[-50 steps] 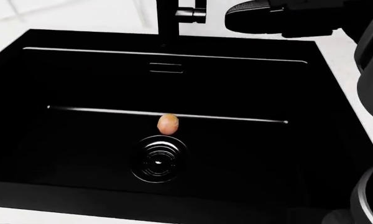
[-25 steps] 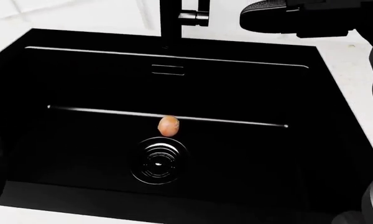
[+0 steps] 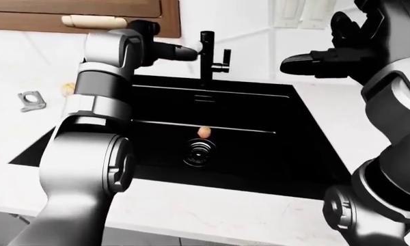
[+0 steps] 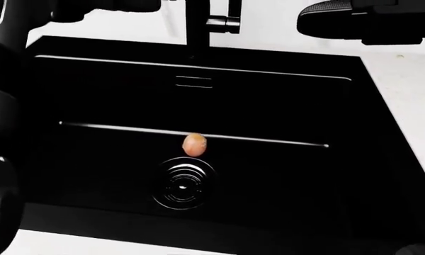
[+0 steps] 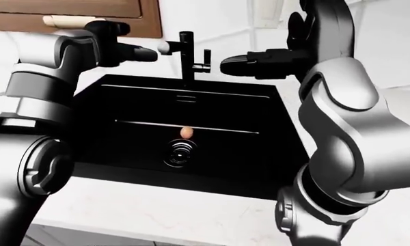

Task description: Turn the sink spout to the right.

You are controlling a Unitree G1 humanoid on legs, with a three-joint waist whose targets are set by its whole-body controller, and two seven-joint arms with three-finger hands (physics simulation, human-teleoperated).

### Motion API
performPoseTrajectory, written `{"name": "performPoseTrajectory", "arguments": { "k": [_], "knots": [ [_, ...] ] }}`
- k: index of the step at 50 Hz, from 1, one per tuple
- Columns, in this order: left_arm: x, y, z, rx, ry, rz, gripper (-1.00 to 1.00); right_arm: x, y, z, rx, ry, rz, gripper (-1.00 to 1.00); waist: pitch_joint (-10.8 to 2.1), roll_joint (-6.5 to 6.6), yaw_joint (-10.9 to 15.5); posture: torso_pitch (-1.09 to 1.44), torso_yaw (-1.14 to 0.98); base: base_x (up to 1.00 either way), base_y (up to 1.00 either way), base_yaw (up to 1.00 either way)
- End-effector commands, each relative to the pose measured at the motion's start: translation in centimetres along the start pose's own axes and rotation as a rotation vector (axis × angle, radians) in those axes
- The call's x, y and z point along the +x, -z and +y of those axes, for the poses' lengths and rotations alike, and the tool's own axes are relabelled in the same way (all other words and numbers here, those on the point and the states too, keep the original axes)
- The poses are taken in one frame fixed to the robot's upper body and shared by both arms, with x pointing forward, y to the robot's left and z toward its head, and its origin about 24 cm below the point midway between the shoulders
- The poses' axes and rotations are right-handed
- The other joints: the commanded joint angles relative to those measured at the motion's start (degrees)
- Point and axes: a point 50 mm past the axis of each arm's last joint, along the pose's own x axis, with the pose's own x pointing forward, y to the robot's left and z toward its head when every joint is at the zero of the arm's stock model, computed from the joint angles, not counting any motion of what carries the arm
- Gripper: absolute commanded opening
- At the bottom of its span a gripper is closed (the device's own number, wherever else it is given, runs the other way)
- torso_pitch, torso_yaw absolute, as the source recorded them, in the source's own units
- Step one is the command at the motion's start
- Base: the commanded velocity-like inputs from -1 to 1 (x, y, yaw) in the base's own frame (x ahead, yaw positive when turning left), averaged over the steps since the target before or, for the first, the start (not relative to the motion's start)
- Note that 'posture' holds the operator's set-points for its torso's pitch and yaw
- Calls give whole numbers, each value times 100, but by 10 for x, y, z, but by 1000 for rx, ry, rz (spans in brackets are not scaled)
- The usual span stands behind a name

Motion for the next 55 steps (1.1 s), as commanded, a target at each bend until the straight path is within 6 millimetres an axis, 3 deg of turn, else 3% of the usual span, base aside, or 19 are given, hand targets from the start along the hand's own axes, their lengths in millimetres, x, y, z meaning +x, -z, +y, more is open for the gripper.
{"name": "performPoseTrajectory", "arguments": {
  "k": [1,18,27,33,44,55],
  "knots": [
    [-11,-27,-2,23,-4,-116,100,-3,-11,-2,3,7,-71,100,-126,-1,-4,-23,0,0,0,0],
    [3,-10,-29,45,18,-81,100,-8,-18,-9,6,13,-89,100,-158,-43,6,-23,0,0,0,0],
    [-5,-24,-44,63,55,-90,100,-9,-22,-14,9,21,-97,100,-140,-64,19,-23,0,0,0,0],
    [-3,-16,-60,69,95,-74,100,-10,-25,-15,11,23,-103,100,-137,-71,17,-23,0,0,0,0],
    [6,6,-60,60,79,-28,100,-12,-14,-19,13,29,-90,100,-167,-95,20,-23,0,0,0,0],
    [3,-3,-67,64,94,-49,100,-14,-11,-23,13,38,-87,100,-166,-130,34,-23,0,0,0,0]
  ]
}}
